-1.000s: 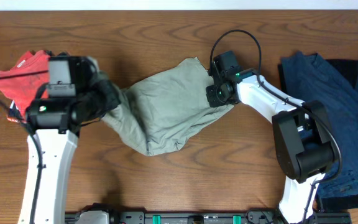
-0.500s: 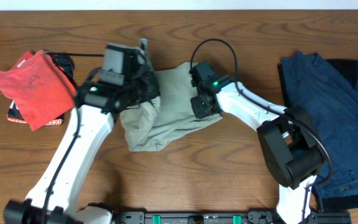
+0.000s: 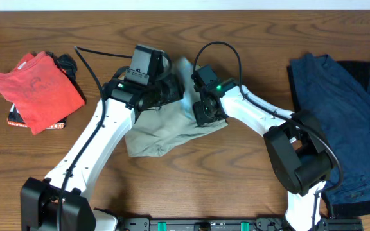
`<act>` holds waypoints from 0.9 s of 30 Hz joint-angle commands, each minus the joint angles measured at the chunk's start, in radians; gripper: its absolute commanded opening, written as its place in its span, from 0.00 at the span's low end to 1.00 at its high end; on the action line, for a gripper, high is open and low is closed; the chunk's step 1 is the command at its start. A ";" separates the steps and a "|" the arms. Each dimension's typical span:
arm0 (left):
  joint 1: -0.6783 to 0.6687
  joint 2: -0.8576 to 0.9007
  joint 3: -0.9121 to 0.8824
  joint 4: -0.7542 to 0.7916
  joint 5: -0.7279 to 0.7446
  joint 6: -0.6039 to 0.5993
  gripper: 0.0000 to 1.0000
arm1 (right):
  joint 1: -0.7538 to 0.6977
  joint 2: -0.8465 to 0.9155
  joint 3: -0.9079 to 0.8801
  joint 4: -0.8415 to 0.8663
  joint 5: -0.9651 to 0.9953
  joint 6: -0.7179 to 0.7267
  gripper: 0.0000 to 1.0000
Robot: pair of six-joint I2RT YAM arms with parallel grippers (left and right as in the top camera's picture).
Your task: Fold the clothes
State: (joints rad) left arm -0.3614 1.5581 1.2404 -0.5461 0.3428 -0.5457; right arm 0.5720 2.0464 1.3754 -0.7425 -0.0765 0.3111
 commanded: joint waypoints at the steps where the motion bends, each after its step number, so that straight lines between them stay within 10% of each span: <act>1: 0.026 -0.006 0.021 0.026 0.006 0.056 0.49 | -0.059 -0.007 0.032 -0.090 -0.006 0.018 0.60; 18: 0.221 0.035 0.021 0.036 -0.222 0.081 0.50 | -0.172 -0.222 0.206 -0.333 -0.212 -0.058 0.72; 27: 0.221 0.035 0.021 -0.141 -0.225 0.081 0.50 | -0.085 -0.138 -0.003 -0.098 -0.388 0.006 0.79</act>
State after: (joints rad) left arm -0.1440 1.5879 1.2404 -0.6685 0.1383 -0.4778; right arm 0.4664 1.8809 1.4147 -0.8711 -0.3759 0.2852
